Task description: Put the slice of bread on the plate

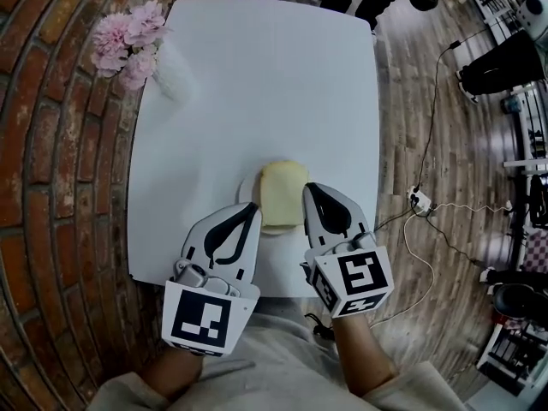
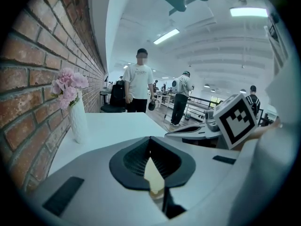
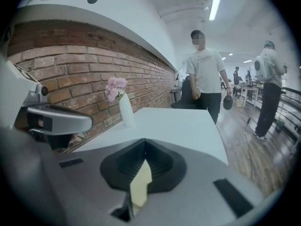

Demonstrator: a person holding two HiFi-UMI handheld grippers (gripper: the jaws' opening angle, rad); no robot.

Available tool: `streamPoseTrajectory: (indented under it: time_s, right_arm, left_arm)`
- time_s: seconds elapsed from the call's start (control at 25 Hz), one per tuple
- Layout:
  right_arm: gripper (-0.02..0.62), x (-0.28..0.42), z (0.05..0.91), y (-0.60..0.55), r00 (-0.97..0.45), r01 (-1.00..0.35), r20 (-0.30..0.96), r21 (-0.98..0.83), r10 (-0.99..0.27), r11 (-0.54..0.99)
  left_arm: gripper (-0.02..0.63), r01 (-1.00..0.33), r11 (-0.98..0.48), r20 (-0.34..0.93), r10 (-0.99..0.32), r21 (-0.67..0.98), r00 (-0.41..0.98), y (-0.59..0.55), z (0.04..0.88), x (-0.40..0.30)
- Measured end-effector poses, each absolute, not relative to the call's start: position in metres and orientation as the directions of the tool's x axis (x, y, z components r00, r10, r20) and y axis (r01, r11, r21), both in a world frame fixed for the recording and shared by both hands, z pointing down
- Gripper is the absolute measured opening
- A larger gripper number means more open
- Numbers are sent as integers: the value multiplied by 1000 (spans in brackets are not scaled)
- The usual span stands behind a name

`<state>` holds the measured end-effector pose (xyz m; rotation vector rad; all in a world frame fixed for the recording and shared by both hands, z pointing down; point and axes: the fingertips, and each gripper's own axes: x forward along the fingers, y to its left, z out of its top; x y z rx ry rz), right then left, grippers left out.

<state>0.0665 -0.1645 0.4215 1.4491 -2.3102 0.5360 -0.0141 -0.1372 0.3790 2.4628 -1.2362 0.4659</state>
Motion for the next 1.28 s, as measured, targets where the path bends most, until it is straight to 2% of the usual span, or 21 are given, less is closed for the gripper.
streamPoseTrajectory:
  time_s: [0.52,0.92,1.28]
  right_arm:
    - [6,69,314,-122,-413,-908,284,-55,-865,415]
    - [6,57,273,-92,-419,-907,177,-40,-891,419]
    - [6,44,271,-79,-432,-899,196,-10,-880,439]
  left_arm:
    - [11,-783,-613,320,-724,109,611,-112,309,1]
    - [11,-768,-635,281,-725,81,629,-92,283,-2]
    - [11,-763,-642,255,-728,72,637,-86,275,-4]
